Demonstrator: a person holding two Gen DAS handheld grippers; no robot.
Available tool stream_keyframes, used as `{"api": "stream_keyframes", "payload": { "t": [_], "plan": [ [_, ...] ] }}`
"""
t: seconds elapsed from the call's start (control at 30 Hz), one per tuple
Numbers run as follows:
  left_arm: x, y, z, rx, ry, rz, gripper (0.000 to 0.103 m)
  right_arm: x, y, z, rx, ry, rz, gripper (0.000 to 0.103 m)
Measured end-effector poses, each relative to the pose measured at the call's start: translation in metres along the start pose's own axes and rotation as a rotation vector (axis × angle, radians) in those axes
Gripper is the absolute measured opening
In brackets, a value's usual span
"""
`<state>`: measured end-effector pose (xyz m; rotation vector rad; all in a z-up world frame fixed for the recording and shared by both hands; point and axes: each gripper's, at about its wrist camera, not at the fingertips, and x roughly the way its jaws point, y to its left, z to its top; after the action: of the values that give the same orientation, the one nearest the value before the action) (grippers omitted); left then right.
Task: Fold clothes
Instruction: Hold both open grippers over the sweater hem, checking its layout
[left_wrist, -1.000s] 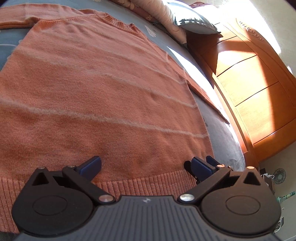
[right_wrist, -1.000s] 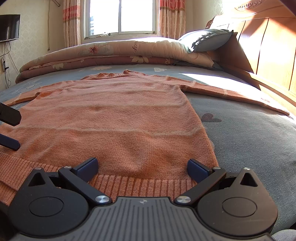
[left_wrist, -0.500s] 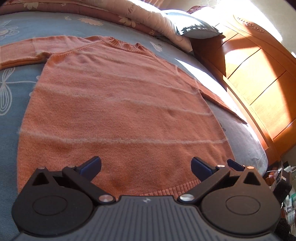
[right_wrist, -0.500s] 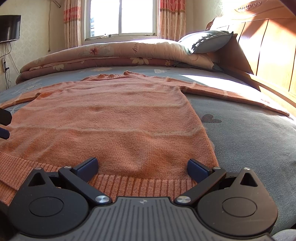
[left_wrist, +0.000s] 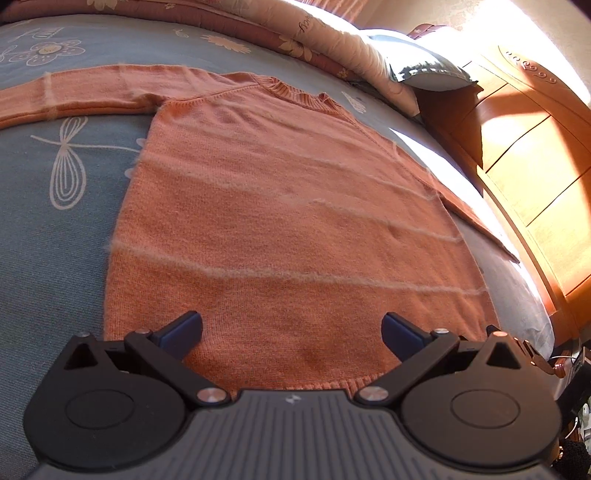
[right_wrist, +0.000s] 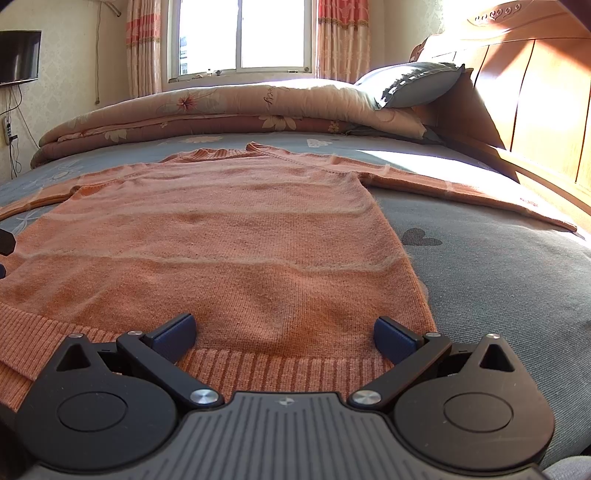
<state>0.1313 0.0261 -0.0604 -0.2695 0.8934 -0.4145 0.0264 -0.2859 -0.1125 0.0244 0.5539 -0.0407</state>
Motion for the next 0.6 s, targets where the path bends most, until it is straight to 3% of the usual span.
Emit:
{"api": "stream_keyframes", "payload": {
  "t": [0.1,0.3,0.43,0.6],
  "plan": [
    [-0.003,-0.004,0.013,0.040,-0.007,0.023,0.102,0.000,0.000,0.000,0.000,0.000,0.000,0.103],
    [0.027,-0.024,0.042,0.125,-0.011,0.062,0.102,0.001,0.000,0.000,-0.001,-0.001,-0.001,0.103],
    [0.047,-0.024,0.051,0.105,0.005,0.115,0.102,0.001,0.000,0.000,0.000,-0.001,0.000,0.103],
    [0.052,-0.012,0.039,0.066,0.031,0.147,0.102,0.001,0.000,0.000,0.001,0.000,0.000,0.103]
  ]
}}
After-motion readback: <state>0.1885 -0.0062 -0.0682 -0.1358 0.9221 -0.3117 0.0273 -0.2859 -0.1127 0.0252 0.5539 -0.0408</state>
